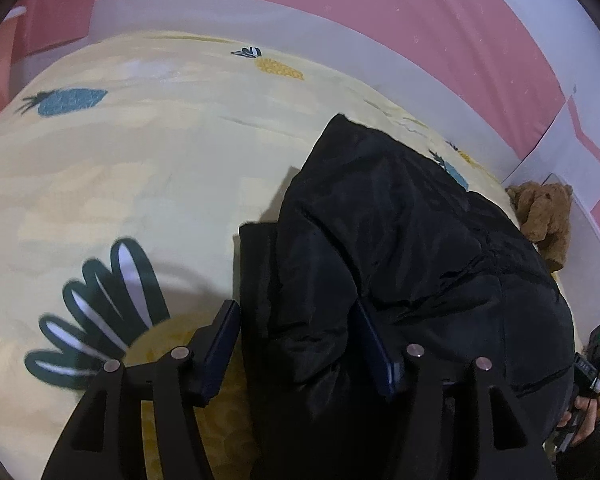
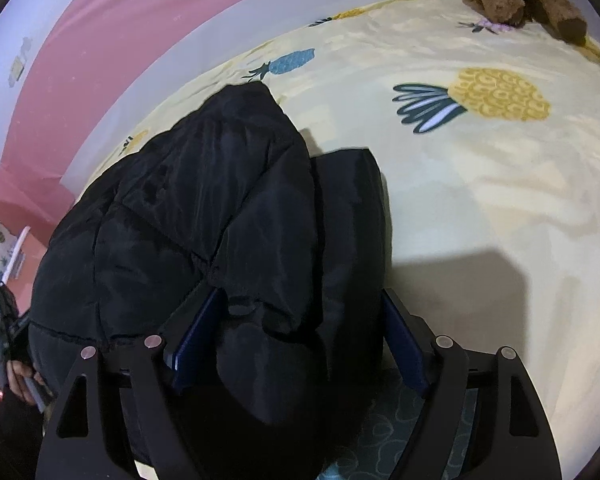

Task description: Fold large clothes

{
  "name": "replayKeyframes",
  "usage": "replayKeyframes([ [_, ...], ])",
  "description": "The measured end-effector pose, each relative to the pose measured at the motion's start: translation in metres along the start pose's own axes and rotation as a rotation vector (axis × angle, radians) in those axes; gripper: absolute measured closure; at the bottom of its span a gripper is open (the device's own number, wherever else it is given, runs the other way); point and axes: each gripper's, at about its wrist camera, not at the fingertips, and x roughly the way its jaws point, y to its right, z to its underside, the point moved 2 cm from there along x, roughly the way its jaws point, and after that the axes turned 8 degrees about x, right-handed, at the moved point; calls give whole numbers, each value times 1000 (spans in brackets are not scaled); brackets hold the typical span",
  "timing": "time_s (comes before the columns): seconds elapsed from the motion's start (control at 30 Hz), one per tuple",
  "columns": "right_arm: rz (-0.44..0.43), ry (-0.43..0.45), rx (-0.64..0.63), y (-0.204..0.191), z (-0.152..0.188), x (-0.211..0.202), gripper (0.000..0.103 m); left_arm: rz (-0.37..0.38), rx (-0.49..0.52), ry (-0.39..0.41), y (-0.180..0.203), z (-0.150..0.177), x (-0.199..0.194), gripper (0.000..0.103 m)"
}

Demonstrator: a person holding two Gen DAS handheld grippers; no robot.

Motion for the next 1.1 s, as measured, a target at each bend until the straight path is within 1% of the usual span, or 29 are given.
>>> replayKeyframes([
  [0.17,-37,-32,3,-1,-12,16,25,41,-33,-12,-4,-2,14,39],
  [0.27,-86,-61,33,2,-18,28,24,60,-34,-19,-6,-3,22,37],
  [0.43,-124,-69,11,-1,-16,28,36,83,-28,-10,-4,0,24,38],
  [0.5,-135,-79,1,-3,-18,32,45,102,-28,-14,-5,0,29,38],
  [0.6,-148,-88,-15,-7,-22,35,53,115,-18,-15,-2,-3,35,39],
  [0.63,-154,-90,-13,-8,-22,36,55,118,-14,-14,-1,-3,35,41],
  [0.67,-163,-92,-10,-8,-22,35,60,126,-13,-13,-1,-4,36,44],
  [0.7,-167,-89,-9,-9,-22,32,66,132,-12,-12,-1,-4,35,50],
  [0.73,-163,-82,-18,-11,-21,27,69,134,-8,-8,1,-3,33,54],
  [0.77,-155,-71,-31,-16,-21,21,72,130,-3,-4,3,-3,30,62],
  [0.8,-154,-63,-33,-18,-22,18,75,111,13,-1,7,-5,25,69],
  [0.87,-150,-40,-41,-23,-24,5,77,77,43,8,15,-9,12,76],
  [0.97,-155,1,-64,-33,-27,-20,79,59,54,38,22,-14,-10,81],
  [1.1,-169,36,-89,-45,-31,-44,79,65,72,99,34,-25,-46,82],
])
